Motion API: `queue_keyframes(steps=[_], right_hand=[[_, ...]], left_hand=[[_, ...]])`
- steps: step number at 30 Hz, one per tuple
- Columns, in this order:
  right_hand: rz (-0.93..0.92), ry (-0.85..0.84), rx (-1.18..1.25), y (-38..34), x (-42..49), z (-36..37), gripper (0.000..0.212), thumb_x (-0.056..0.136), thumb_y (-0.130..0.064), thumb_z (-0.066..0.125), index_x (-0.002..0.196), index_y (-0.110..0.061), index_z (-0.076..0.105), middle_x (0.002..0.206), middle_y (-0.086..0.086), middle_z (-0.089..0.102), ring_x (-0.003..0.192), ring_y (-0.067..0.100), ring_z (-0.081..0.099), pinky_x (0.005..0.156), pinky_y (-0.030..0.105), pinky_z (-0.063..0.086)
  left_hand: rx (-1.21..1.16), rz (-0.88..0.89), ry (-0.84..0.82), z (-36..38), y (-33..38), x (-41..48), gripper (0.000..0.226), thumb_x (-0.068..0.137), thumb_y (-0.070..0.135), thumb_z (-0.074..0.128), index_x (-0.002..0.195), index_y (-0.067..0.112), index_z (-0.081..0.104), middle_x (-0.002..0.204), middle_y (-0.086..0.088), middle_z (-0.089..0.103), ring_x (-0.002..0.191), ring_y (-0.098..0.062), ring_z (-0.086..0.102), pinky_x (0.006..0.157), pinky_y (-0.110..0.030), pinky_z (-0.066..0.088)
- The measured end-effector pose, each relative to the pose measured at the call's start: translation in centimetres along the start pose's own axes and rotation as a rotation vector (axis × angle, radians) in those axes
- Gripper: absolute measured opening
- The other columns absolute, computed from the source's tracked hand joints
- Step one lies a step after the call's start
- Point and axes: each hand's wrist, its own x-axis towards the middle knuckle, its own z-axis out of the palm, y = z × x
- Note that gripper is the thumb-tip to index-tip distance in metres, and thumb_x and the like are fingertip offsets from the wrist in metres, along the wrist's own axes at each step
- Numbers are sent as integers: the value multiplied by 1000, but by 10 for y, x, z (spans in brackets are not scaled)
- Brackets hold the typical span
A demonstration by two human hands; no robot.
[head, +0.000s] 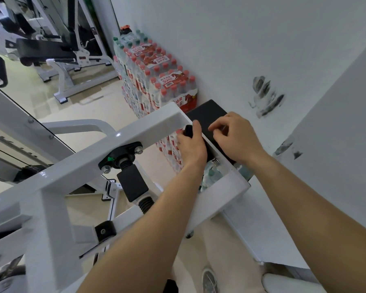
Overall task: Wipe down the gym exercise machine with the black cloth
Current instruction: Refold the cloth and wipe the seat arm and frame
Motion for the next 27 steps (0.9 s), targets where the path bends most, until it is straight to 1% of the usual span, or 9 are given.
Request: queue_keyframes(steps=[2, 6, 11, 15, 16, 18, 23, 25, 27], right_hand=[[18, 3, 1, 4, 0, -1, 17, 93, -17, 59, 93, -26, 73, 99, -7, 59, 76, 4, 58, 77, 23, 46], [36, 5, 14, 5, 2, 1, 18, 92, -17, 58, 90, -28, 73, 98, -7, 58, 75, 3, 57, 73, 18, 42], [20, -1, 25, 5, 3, 2, 18, 92, -16, 58, 91, -26, 73, 99, -6, 60, 76, 5, 58, 72, 15, 43], [15, 3, 25, 6, 4, 3, 18, 93, -16, 58, 92, -26, 73, 100, -6, 61, 79, 5, 59, 72, 11, 42], [13, 6, 26, 5, 5, 4, 18, 93, -16, 58, 92, -26, 73, 100, -6, 61, 79, 4, 59, 72, 10, 41], [9, 15, 27, 4, 6, 5, 18, 93, -16, 58, 92, -25, 73, 100, -6, 61, 77, 3, 58, 71, 8, 39], [6, 21, 10, 1, 7, 2, 18, 93, -15, 58, 92, -24, 74, 98, -7, 60, 75, 5, 58, 70, 11, 41], [12, 33, 0, 0, 7, 1, 18, 92, -15, 58, 91, -24, 74, 97, -7, 59, 74, 5, 58, 69, 10, 39], [23, 35, -15, -1, 8, 3, 18, 92, -15, 58, 91, -24, 74, 97, -8, 59, 74, 4, 57, 69, 11, 39]], left_hand=[[-55, -46, -19, 4, 3, 0, 69, 93, 70, 35, 142, 23, 42, 130, -6, 54, 120, -27, 50, 110, -51, 37], [-15, -38, 24, 7, 2, -4, 45, 106, 46, 23, 129, 20, 52, 119, -5, 55, 109, -23, 50, 105, -43, 39], [97, -10, 41, 8, 4, -6, 42, 109, 35, 22, 130, 14, 51, 110, -3, 53, 103, -21, 50, 87, -31, 34], [245, 76, -27, 6, -8, -21, 32, 109, 31, 27, 114, 14, 54, 90, 4, 53, 79, -12, 49, 66, -25, 34], [261, 88, -47, 5, -10, -22, 32, 109, 31, 28, 112, 13, 55, 88, 4, 54, 79, -12, 50, 66, -26, 36], [251, 71, -57, 2, -5, -17, 35, 108, 32, 30, 117, 12, 56, 95, 0, 58, 83, -15, 52, 75, -30, 39], [157, -87, 14, 0, 10, 11, 38, 108, 35, 28, 126, 10, 50, 106, -5, 52, 97, -23, 48, 89, -36, 38], [206, -79, -33, 1, 1, 9, 36, 109, 34, 27, 121, 11, 52, 107, -5, 55, 96, -23, 51, 88, -36, 40], [244, -77, -95, 1, -12, -1, 35, 108, 34, 26, 110, 11, 53, 104, -7, 59, 94, -25, 56, 91, -39, 48]])
